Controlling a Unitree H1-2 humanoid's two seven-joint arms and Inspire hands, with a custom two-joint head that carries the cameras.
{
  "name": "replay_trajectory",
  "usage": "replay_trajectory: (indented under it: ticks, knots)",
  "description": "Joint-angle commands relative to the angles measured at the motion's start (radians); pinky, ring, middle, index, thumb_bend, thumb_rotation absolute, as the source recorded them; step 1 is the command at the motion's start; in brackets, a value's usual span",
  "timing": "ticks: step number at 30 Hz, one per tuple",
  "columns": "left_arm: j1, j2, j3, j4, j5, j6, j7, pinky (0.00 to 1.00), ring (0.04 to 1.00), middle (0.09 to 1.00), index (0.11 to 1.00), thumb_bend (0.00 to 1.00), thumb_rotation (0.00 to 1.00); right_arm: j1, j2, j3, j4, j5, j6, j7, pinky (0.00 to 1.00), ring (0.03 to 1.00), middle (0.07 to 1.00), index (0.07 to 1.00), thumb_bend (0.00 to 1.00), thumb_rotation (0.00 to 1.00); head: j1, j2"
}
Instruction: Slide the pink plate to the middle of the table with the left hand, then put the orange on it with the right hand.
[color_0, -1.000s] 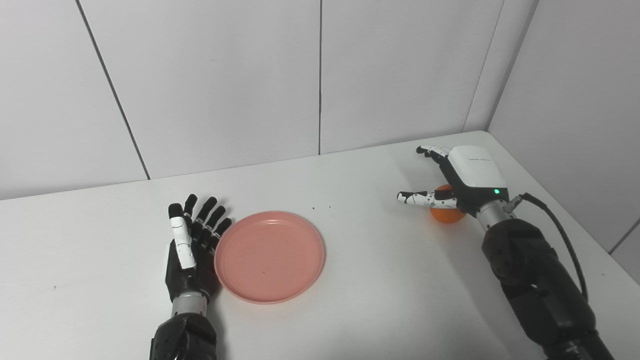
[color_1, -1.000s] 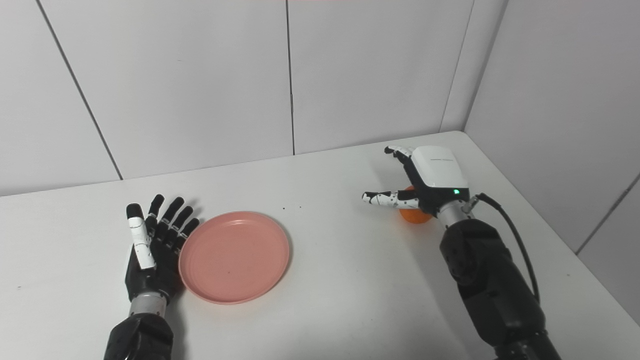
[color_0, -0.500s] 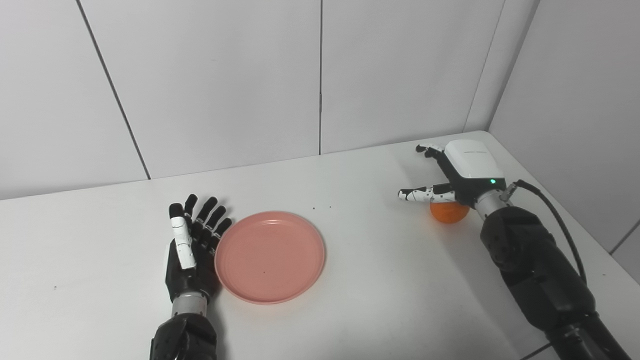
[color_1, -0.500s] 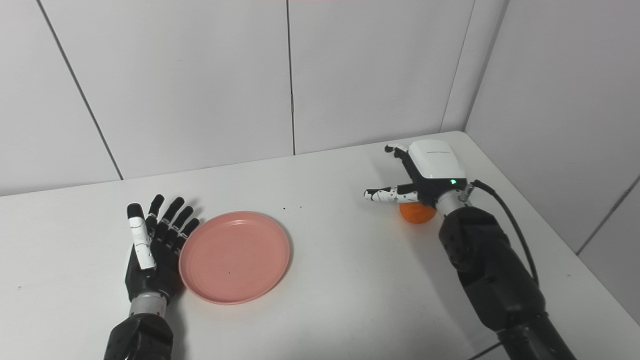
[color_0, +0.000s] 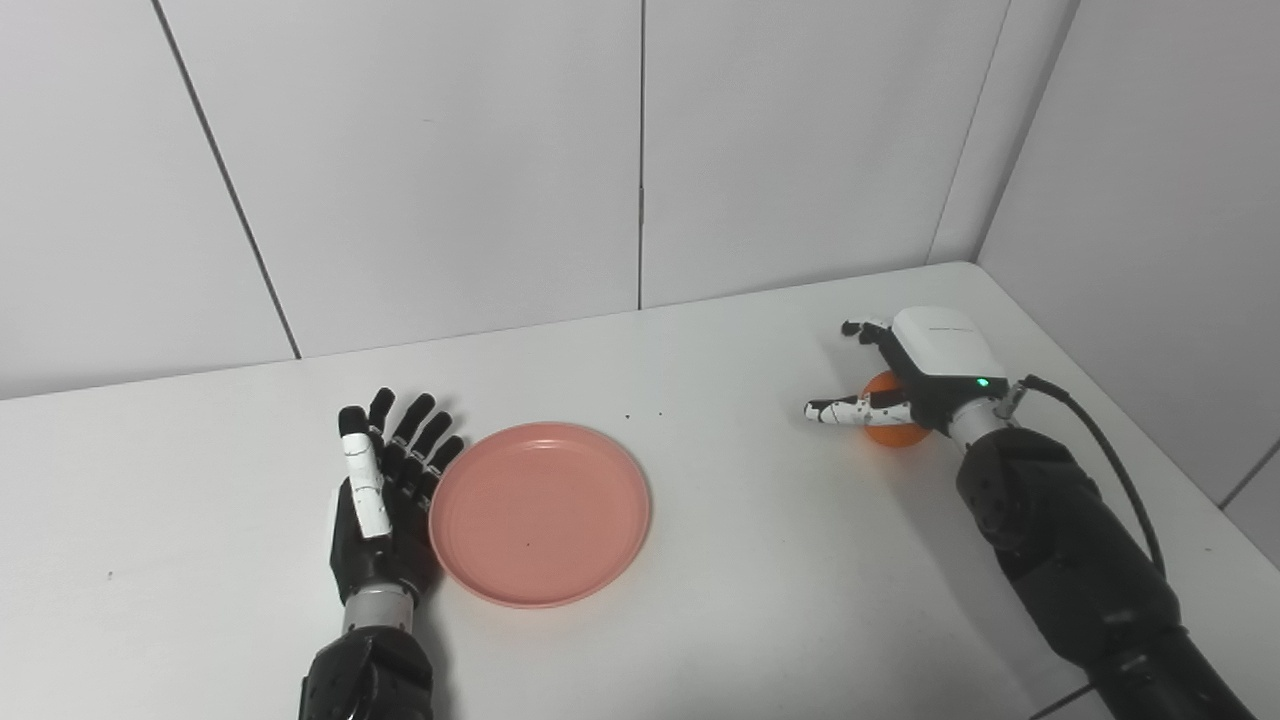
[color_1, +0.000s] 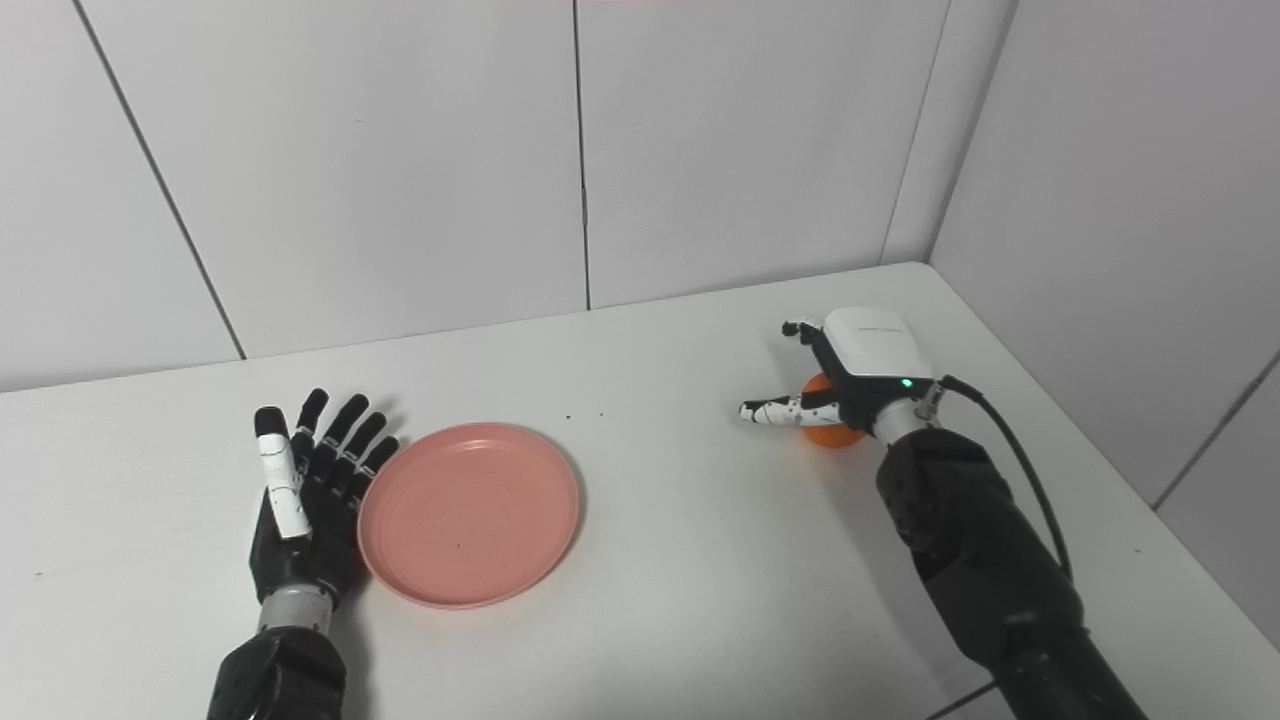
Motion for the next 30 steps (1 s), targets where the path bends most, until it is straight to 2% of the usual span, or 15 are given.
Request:
replay_trajectory:
  ticks: [1, 6, 10, 15, 20, 22, 25, 27, 29, 30]
  knots:
    - [0.017, -0.033, 0.0, -0.001, 0.003, 0.021, 0.012, 0.8, 0.831, 0.842, 0.925, 0.85, 0.85, -0.025, -0.025, -0.01, -0.006, 0.009, 0.033, -0.031, 0.68, 0.763, 0.788, 0.79, 0.88, 0.75, 0.0, -0.001]
    - [0.012, -0.033, 0.003, 0.002, 0.001, 0.022, 0.012, 0.79, 0.832, 0.84, 0.923, 0.84, 0.85, -0.02, -0.021, -0.009, -0.001, 0.03, 0.047, -0.031, 0.69, 0.759, 0.783, 0.781, 0.88, 0.77, 0.001, 0.0]
    - [0.012, -0.033, 0.002, 0.0, 0.0, 0.023, 0.01, 0.78, 0.83, 0.835, 0.915, 0.84, 0.84, -0.02, -0.02, 0.004, 0.008, 0.031, 0.066, -0.026, 0.73, 0.785, 0.807, 0.78, 0.87, 0.74, 0.005, 0.002]
    - [0.013, -0.03, -0.001, -0.008, 0.007, 0.026, 0.012, 0.79, 0.829, 0.835, 0.922, 0.83, 0.85, -0.021, -0.024, 0.033, 0.038, 0.023, 0.079, -0.03, 0.7, 0.762, 0.781, 0.776, 0.86, 0.75, 0.007, 0.004]
    - [0.013, -0.028, 0.002, -0.014, 0.006, 0.032, 0.015, 0.78, 0.826, 0.831, 0.927, 0.84, 0.85, -0.017, -0.012, 0.037, 0.08, 0.053, 0.067, -0.064, 0.71, 0.753, 0.766, 0.754, 0.86, 0.72, 0.008, 0.008]
    - [0.013, -0.028, 0.003, -0.012, 0.005, 0.031, 0.015, 0.78, 0.826, 0.831, 0.925, 0.84, 0.84, -0.013, -0.003, 0.034, 0.098, 0.074, 0.054, -0.091, 0.63, 0.69, 0.708, 0.705, 0.86, 0.69, 0.008, 0.008]
    - [0.011, -0.028, 0.003, -0.01, 0.003, 0.031, 0.013, 0.78, 0.828, 0.833, 0.925, 0.85, 0.83, -0.009, 0.005, 0.041, 0.118, 0.096, 0.041, -0.136, 0.4, 0.471, 0.543, 0.577, 0.83, 0.65, 0.01, 0.01]
    - [0.011, -0.028, 0.004, -0.01, 0.002, 0.034, 0.014, 0.77, 0.824, 0.825, 0.922, 0.86, 0.83, -0.007, 0.006, 0.055, 0.135, 0.096, 0.026, -0.17, 0.25, 0.311, 0.388, 0.43, 0.76, 0.52, 0.01, 0.01]
    - [0.01, -0.028, 0.004, -0.01, 0.002, 0.035, 0.015, 0.77, 0.824, 0.824, 0.921, 0.86, 0.83, -0.003, 0.001, 0.074, 0.153, 0.096, 0.008, -0.2, 0.23, 0.285, 0.36, 0.403, 0.75, 0.49, 0.01, 0.01]
    - [0.01, -0.028, 0.004, -0.01, 0.003, 0.034, 0.015, 0.77, 0.824, 0.824, 0.921, 0.86, 0.83, -0.002, -0.001, 0.083, 0.161, 0.096, 0.001, -0.214, 0.19, 0.235, 0.302, 0.338, 0.71, 0.44, 0.01, 0.01]
